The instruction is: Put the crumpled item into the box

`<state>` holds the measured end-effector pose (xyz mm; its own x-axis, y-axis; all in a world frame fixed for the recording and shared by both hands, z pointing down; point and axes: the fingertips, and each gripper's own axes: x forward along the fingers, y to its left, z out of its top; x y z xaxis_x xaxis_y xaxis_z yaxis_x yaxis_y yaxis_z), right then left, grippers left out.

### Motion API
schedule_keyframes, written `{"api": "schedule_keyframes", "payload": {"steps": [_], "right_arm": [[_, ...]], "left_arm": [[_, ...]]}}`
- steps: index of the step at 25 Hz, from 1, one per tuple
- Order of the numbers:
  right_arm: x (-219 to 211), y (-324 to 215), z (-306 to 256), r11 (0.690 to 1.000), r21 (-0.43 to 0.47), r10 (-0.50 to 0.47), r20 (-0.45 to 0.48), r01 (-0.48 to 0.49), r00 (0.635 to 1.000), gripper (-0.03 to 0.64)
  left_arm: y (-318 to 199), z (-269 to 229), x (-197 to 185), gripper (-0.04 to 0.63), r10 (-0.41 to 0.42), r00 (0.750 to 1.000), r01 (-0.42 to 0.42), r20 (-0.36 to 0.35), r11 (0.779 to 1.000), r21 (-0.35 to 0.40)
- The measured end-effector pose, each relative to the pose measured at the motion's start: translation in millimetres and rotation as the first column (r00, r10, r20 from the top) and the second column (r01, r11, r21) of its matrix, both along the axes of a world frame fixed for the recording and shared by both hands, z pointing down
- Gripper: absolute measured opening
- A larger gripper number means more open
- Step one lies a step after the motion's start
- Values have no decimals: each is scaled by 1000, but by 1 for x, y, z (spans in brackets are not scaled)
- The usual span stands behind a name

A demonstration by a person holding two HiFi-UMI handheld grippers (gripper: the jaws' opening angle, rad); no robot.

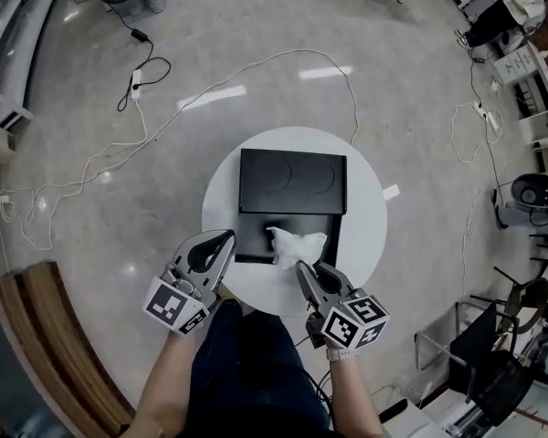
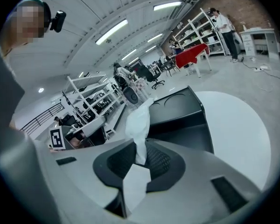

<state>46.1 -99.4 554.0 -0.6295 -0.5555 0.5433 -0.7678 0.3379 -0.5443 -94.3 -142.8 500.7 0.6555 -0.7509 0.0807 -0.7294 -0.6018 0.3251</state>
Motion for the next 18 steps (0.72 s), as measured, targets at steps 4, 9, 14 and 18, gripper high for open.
{"api": "schedule_keyframes", "payload": {"steps": [4,9,14,18], "right_arm": [[3,-10,15,998,-60,-37,-23,36,999,60],[5,-18,32,989,-120,-92,-93,80,991,60],[5,-20,47,976,-146,-189,-228,158,955,60],[6,-22,57,954,-172,-292,-329,247,898,60]], "left_arm": [[1,10,-4,-3,-54,999,54,-2,998,-21],[3,28,-6,-3,-91,996,91,-5,995,-42],[3,39,-9,-3,-108,994,107,2,993,-51],[5,43,-8,-3,-93,995,94,35,995,-43]]}}
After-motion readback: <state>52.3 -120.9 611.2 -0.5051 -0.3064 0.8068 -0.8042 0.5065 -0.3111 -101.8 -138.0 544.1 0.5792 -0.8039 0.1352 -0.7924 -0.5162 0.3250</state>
